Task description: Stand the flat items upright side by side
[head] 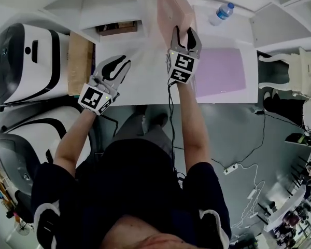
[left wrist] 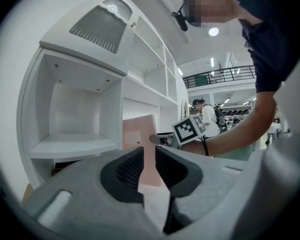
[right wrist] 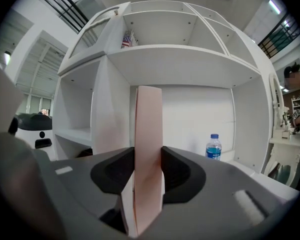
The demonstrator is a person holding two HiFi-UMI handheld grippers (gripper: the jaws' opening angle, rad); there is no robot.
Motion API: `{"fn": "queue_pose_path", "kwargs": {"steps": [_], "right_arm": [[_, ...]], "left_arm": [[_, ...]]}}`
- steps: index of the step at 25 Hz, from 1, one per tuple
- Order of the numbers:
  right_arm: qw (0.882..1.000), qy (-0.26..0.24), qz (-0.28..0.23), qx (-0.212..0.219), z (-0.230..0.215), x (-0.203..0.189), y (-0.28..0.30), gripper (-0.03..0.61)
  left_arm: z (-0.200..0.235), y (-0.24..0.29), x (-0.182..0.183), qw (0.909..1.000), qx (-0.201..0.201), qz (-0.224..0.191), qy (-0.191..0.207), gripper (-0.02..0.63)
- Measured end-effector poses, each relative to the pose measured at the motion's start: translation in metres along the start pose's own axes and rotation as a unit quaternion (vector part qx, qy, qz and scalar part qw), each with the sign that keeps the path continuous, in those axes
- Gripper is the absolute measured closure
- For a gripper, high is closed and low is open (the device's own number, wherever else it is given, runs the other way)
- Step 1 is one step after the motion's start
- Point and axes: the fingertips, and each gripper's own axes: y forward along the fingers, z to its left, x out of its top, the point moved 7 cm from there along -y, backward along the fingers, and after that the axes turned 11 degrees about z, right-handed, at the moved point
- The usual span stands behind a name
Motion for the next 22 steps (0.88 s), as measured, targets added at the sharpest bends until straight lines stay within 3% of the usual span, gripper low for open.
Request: {"fn": "queue_pose_path", "kwargs": {"steps": [6,22], "right_arm": [[1.000,-0.020,-0.013,-0.008,0.019,0.004,0.027,0.420],[0.999,-0.023,-0.010,-0.020,0.056,-0.008,0.066,0.409]], "left_arm": [[0.002,-0.006,0.002,0.9997,0.021,-0.006,0.013,0.607],[0.013,-0.006,0.001,0.9994,0.030,-0.002,0.017,0.611]]}}
